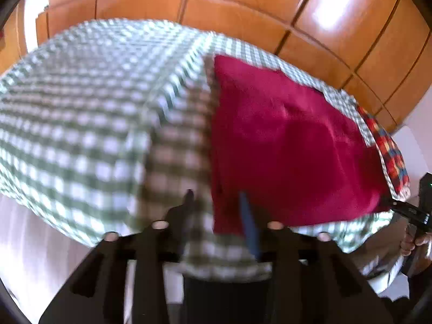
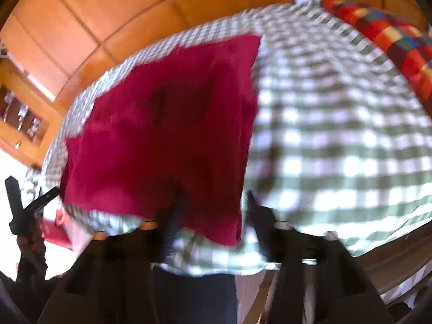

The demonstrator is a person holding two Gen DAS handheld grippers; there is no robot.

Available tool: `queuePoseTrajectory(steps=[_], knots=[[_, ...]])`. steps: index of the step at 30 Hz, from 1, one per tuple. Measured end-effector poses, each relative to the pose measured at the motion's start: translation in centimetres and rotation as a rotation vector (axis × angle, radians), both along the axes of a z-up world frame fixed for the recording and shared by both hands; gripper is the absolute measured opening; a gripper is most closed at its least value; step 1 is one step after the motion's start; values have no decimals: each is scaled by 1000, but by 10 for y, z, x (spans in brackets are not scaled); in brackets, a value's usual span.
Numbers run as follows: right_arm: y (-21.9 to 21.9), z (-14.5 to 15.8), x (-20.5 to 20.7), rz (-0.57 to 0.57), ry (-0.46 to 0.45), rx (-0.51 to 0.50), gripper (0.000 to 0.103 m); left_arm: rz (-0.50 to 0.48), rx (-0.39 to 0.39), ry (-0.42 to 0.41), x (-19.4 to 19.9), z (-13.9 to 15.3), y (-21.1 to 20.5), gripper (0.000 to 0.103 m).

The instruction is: Fold small clothes

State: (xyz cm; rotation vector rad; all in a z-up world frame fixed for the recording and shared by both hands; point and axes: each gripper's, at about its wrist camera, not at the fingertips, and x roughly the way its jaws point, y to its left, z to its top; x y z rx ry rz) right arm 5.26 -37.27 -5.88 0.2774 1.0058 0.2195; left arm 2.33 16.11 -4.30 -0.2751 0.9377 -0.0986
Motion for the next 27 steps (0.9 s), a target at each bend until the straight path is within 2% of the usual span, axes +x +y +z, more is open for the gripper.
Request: queuePoseTrajectory(steps=[1, 3, 5, 7, 9, 17, 27], knots=[[0, 6, 5, -9, -22, 4, 60, 18, 15, -14, 3, 4, 1, 49], [4, 12, 11, -21, -49, -24, 60, 49, 88, -35, 16, 11, 3, 50], [9, 16, 21, -43, -72, -56, 70, 82, 183, -42, 29, 14, 1, 59], [17, 17, 34, -47, -85, -78, 71, 84, 223, -55, 39, 18, -1, 60], [25, 15, 44, -48, -85, -92, 71, 82, 237, -65, 45, 20, -4, 65], [36, 8, 72, -77, -68, -117, 71, 33, 288, -81, 60, 16, -18, 65], [37, 5, 86, -83, -64, -143, 71, -20, 272, -75, 67, 7, -23, 63]])
